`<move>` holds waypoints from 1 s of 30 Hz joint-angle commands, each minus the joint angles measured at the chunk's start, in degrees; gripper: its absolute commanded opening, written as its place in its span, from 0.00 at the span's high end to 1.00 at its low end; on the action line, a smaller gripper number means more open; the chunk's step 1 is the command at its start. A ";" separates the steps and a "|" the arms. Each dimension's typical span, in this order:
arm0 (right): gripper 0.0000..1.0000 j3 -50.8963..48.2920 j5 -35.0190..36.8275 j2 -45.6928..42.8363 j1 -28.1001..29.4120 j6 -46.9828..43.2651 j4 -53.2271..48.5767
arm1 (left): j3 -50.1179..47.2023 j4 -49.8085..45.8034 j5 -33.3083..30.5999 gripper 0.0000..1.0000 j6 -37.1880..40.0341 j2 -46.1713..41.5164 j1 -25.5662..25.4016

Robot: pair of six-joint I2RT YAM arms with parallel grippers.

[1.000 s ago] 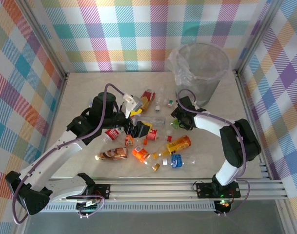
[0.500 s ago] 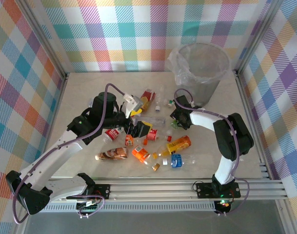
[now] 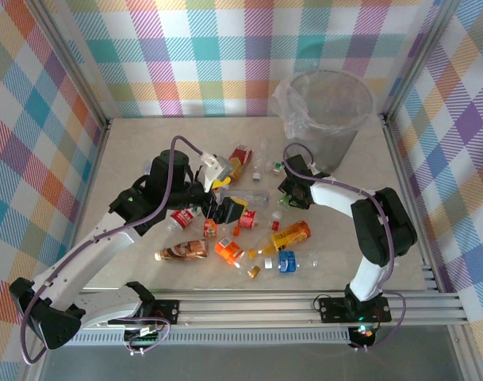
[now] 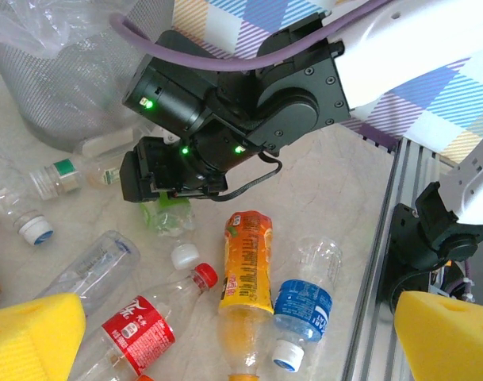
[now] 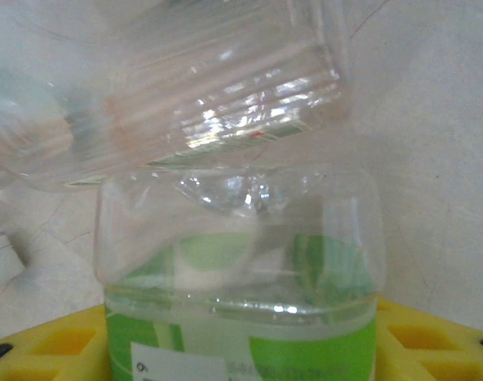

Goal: Put the plastic bottles in the bin

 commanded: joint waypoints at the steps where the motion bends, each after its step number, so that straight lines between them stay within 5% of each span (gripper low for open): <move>1: 0.42 -0.89 1.27 -3.33 0.75 -1.69 -0.29 | 1.68 -1.29 -0.22 0.00 1.01 0.37 -0.04; 9: 0.43 -1.87 1.11 -9.35 1.80 -6.57 0.96 | 1.59 -1.01 0.15 0.00 0.84 0.37 -0.02; 17: 0.44 -1.17 -2.82 -16.12 3.07 -21.30 3.55 | 0.06 2.12 0.97 0.00 -0.70 -0.94 -0.04; 30: 0.42 8.83 -14.49 -23.58 3.04 -42.41 -0.72 | -9.06 20.16 0.97 0.00 -7.32 -5.32 -0.04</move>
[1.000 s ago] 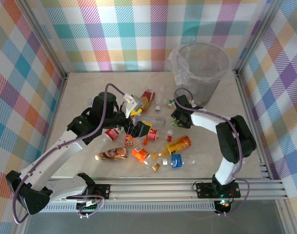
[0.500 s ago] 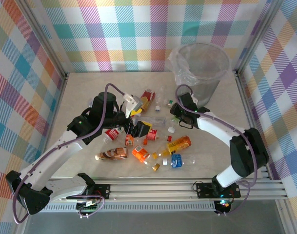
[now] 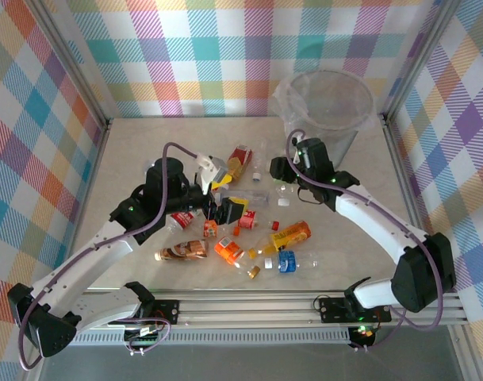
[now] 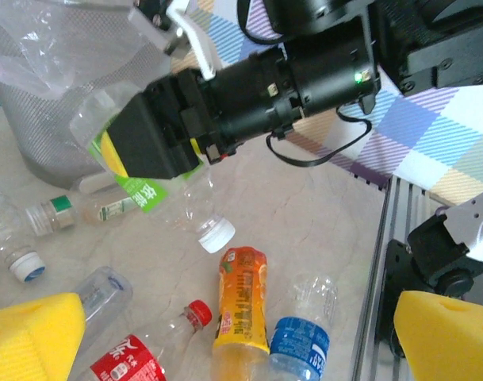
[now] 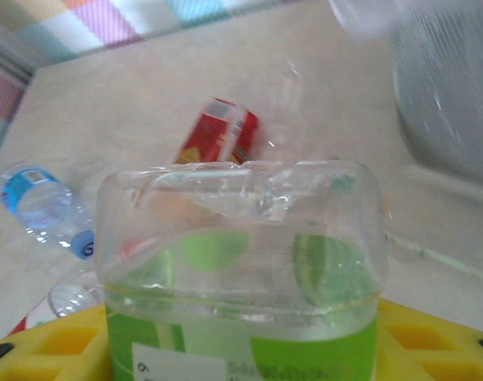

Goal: Put the plastic bottles in the bin

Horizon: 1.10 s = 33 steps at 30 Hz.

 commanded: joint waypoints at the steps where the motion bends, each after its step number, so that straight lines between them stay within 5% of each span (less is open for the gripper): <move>1: 0.42 6.21 -3.37 -2.22 0.35 -8.97 -2.56 | -1.34 7.45 0.19 0.00 -2.71 -1.69 -0.01; 13: 0.42 27.23 5.17 2.77 -2.16 -21.41 -9.22 | -1.81 7.80 -1.36 0.00 -2.50 -2.42 -0.04; 33: 0.46 50.96 7.80 22.58 -17.76 -26.78 -13.81 | -3.06 8.47 -5.84 0.00 -0.80 -4.01 -0.04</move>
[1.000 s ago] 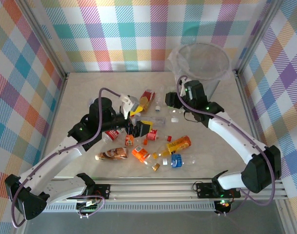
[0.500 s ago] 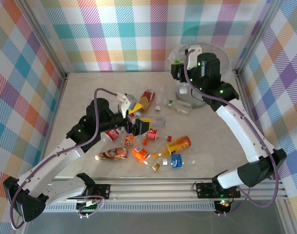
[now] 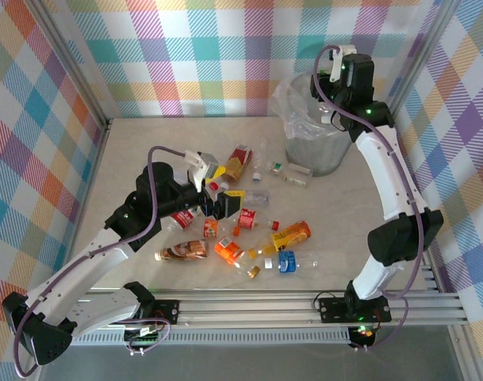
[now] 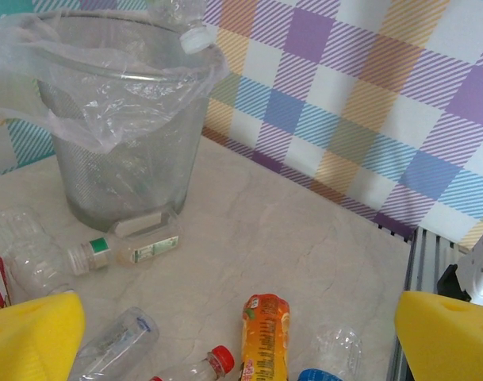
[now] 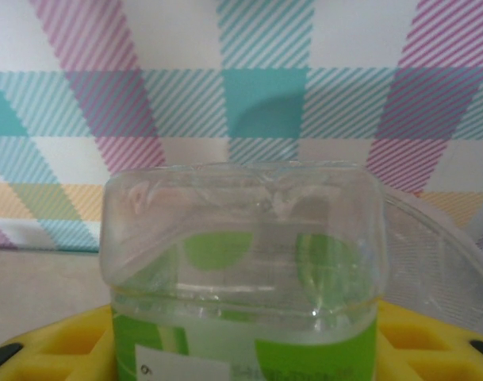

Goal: Put the plastic bottles in the bin

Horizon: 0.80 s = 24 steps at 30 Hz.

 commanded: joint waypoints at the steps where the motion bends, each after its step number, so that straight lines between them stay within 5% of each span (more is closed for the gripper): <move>1: 0.47 3.01 -0.12 2.59 -1.11 -2.60 -1.75 | -0.60 1.56 -0.40 0.00 1.46 -0.35 -0.04; 24: 0.48 19.17 -12.87 21.01 -9.44 5.20 -22.68 | 1.43 -1.74 -0.27 0.00 2.36 1.88 -0.03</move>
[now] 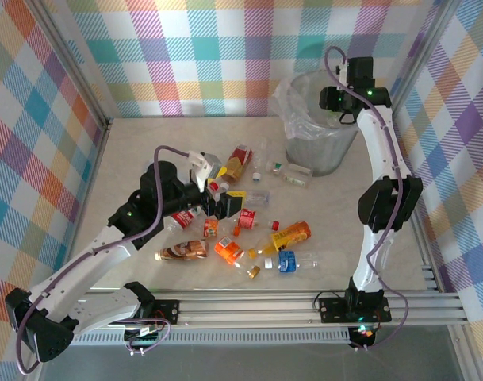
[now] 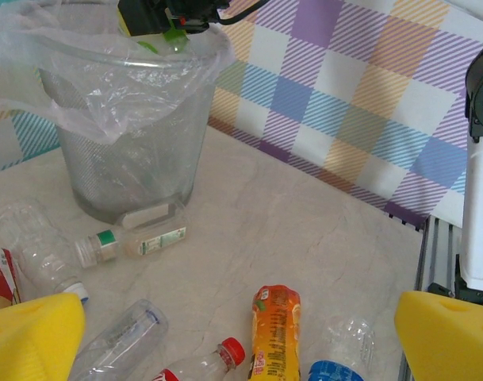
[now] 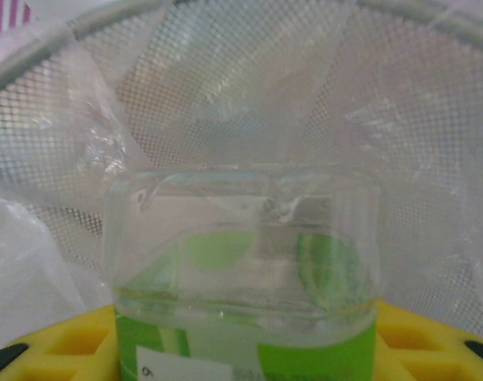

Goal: Put the plastic bottles in the bin

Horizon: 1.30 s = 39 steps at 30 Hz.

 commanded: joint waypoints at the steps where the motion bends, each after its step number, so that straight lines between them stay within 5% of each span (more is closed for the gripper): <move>1: 0.48 4.12 -2.66 2.40 -0.53 2.28 -5.50 | 1.67 -1.62 0.20 0.00 0.70 0.55 -0.04; 10: 0.45 6.64 -0.52 5.96 -0.54 3.12 -9.51 | 1.93 -2.09 0.48 0.00 0.95 0.82 -0.04; 24: 0.28 9.88 1.04 5.28 -0.70 3.43 -11.43 | 2.29 -2.64 0.30 0.00 0.99 0.80 -0.04; 39: 0.28 3.29 -4.94 -6.56 0.31 2.08 -6.60 | 2.63 -2.79 0.16 0.00 0.34 0.62 -0.03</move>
